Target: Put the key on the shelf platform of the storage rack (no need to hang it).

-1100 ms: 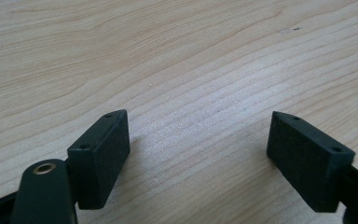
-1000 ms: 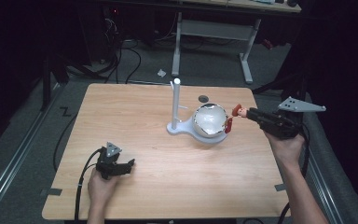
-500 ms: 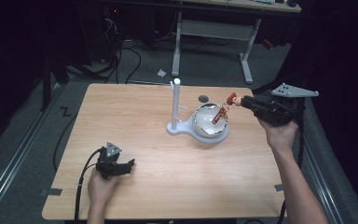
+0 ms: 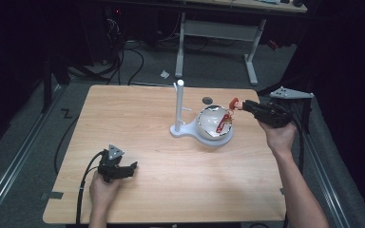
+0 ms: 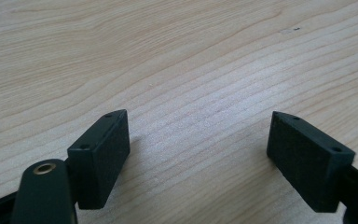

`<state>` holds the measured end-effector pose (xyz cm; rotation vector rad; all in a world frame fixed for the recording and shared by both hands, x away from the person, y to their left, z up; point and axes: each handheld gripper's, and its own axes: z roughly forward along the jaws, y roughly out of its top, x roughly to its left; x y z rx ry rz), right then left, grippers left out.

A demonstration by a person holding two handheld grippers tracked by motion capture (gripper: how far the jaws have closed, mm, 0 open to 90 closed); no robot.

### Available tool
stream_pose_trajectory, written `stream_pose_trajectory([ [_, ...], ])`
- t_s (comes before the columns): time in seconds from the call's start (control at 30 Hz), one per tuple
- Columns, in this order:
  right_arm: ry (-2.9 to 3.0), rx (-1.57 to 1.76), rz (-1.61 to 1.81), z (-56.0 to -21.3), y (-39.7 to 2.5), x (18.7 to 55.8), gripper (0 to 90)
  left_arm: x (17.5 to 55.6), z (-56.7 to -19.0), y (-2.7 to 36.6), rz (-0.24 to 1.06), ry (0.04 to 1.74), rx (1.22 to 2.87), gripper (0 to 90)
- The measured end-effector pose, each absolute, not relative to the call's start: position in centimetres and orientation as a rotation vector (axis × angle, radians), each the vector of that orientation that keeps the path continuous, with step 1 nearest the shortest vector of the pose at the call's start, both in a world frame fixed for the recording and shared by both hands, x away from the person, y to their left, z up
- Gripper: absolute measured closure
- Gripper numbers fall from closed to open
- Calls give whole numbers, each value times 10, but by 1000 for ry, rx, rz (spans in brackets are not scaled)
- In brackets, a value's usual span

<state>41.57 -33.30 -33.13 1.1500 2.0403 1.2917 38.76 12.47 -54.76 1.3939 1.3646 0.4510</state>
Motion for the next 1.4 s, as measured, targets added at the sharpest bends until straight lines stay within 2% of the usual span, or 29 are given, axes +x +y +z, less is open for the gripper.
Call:
stream_pose_trajectory([
  [0.97, 2136, 1259, 1283, -387, -308, 444, 788, 388, -548, 125, 451, 1365, 1393, 215],
  [1.4, 2137, 1291, 1235, -402, -304, 455, 788, 388, -548, 125, 451, 1365, 1393, 215],
])
